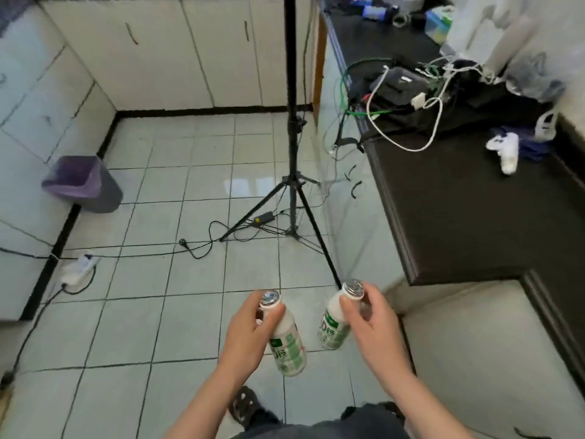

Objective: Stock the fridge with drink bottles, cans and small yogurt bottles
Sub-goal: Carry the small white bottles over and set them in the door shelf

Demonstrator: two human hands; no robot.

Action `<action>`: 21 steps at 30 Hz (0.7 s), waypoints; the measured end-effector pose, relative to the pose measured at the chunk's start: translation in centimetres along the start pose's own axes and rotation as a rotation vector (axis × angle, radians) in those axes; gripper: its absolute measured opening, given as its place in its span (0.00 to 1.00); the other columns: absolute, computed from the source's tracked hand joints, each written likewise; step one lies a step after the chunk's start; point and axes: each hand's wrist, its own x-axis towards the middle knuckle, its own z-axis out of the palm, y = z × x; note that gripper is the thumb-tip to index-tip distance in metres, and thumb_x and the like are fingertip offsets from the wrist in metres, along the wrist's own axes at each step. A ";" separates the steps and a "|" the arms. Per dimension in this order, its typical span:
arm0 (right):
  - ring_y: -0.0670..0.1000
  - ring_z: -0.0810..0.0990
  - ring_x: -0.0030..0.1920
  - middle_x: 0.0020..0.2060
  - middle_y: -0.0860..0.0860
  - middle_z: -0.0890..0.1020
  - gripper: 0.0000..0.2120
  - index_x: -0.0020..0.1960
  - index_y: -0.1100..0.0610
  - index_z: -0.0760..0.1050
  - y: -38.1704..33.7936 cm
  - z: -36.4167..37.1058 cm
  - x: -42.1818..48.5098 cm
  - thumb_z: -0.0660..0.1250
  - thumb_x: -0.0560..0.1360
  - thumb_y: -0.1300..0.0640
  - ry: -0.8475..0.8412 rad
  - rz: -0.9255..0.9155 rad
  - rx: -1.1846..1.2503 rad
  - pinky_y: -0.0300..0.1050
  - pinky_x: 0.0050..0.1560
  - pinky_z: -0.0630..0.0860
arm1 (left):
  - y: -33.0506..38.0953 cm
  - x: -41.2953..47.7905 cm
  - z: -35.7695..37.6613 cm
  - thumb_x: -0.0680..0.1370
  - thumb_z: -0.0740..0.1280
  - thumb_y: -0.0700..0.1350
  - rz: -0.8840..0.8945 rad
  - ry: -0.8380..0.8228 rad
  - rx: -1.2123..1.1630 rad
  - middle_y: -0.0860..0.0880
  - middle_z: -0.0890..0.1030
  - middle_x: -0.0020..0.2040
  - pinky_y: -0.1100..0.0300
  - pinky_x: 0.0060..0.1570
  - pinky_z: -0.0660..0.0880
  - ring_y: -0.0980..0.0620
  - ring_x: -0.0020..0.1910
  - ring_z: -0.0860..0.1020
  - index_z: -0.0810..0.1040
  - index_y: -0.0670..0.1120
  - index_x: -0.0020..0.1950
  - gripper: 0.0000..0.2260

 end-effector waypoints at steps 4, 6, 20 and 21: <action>0.40 0.79 0.48 0.50 0.44 0.80 0.09 0.52 0.45 0.73 -3.9 11.0 0.5 0.67 0.75 0.55 -0.162 -0.104 -0.021 0.33 0.43 0.74 | -5.0 -1.5 -11.7 0.76 0.68 0.49 -0.051 0.230 0.008 0.59 0.81 0.42 0.67 0.36 0.72 0.61 0.41 0.78 0.75 0.56 0.45 0.03; 0.37 0.78 0.48 0.49 0.43 0.79 0.09 0.53 0.45 0.73 -6.1 16.0 0.1 0.67 0.75 0.56 -0.221 -0.140 -0.015 0.31 0.42 0.74 | -6.7 -2.6 -16.7 0.76 0.68 0.48 -0.082 0.358 -0.007 0.56 0.81 0.41 0.63 0.38 0.73 0.59 0.40 0.78 0.75 0.55 0.44 0.03; 0.35 0.76 0.49 0.50 0.41 0.77 0.12 0.49 0.39 0.72 -14.6 45.2 -1.1 0.67 0.75 0.56 -0.798 -0.363 -0.180 0.35 0.44 0.74 | -17.7 -9.1 -36.5 0.77 0.68 0.46 -0.352 1.013 -0.263 0.56 0.80 0.44 0.74 0.34 0.71 0.67 0.41 0.77 0.74 0.54 0.46 0.04; 0.35 0.75 0.49 0.50 0.41 0.77 0.12 0.49 0.39 0.72 -15.1 47.9 -1.0 0.67 0.75 0.56 -0.837 -0.387 -0.186 0.34 0.43 0.74 | -18.5 -9.3 -38.2 0.76 0.68 0.46 -0.364 1.049 -0.261 0.57 0.80 0.43 0.73 0.34 0.72 0.68 0.42 0.77 0.74 0.54 0.46 0.04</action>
